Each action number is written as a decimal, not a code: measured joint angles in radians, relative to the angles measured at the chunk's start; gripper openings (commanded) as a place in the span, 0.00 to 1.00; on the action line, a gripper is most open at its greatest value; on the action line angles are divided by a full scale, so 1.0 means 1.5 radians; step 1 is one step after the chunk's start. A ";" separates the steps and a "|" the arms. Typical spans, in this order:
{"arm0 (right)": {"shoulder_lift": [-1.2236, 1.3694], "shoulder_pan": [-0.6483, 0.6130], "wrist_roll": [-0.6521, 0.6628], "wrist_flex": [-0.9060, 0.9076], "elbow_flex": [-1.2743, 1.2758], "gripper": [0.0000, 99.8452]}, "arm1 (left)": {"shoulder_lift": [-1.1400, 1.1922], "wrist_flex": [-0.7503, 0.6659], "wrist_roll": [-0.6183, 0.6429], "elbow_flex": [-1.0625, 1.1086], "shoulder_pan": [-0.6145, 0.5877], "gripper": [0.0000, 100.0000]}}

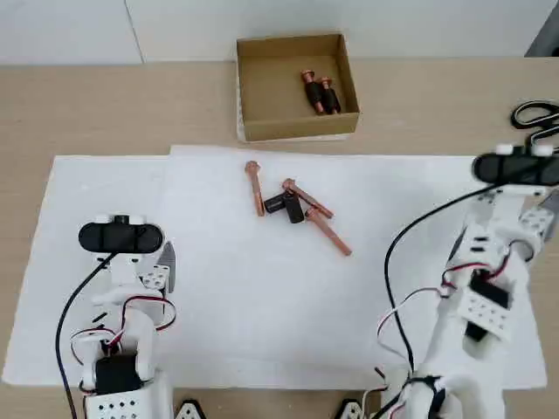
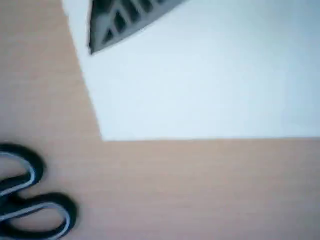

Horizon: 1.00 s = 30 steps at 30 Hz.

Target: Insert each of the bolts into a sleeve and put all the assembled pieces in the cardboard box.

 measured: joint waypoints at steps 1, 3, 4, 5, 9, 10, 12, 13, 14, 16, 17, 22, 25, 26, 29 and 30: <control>-0.015 0.000 0.000 -0.012 0.032 0.25 | 0.000 0.000 0.000 0.000 0.000 0.20; -0.049 0.000 0.000 -0.043 0.092 0.25 | 0.000 0.000 0.000 0.000 0.000 0.20; -0.069 -0.001 0.000 -0.057 0.123 0.25 | 0.000 0.000 0.000 0.000 0.000 0.20; -0.086 -0.001 0.000 -0.071 0.154 0.25 | 0.000 0.000 0.000 0.000 0.000 0.20; -0.181 -0.001 0.000 -0.128 0.264 0.25 | 0.000 0.000 0.000 0.000 0.000 0.20; -0.211 0.002 0.000 -0.134 0.285 0.25 | 0.000 0.000 0.000 0.000 0.000 0.20; -0.264 0.010 0.001 -0.123 0.294 0.25 | 0.000 0.000 0.000 0.000 0.000 0.20; -0.292 0.013 0.001 -0.107 0.295 0.25 | 0.000 0.000 0.000 0.000 0.000 0.20; -0.314 0.015 0.001 -0.084 0.296 0.25 | 0.000 0.000 0.000 0.000 0.000 0.20; -0.353 0.016 0.001 -0.033 0.298 0.25 | 0.000 0.000 0.000 0.000 0.000 0.20; -0.367 0.016 0.001 -0.004 0.299 0.25 | 0.000 0.000 0.000 0.000 0.000 0.20; -0.421 0.016 0.001 0.138 0.303 0.25 | 0.000 0.000 0.000 0.000 0.000 0.20; -0.446 0.016 0.001 0.212 0.305 0.25 | 0.000 0.000 0.000 0.000 0.000 0.20; -0.453 0.016 0.001 0.238 0.305 0.25 | 0.000 0.000 0.000 0.000 0.000 0.20; -0.474 0.016 0.001 0.317 0.306 0.25 | 0.000 0.000 0.000 0.000 0.000 0.20; -0.480 0.016 0.001 0.343 0.307 0.25 | 0.000 0.000 0.000 0.000 0.000 0.20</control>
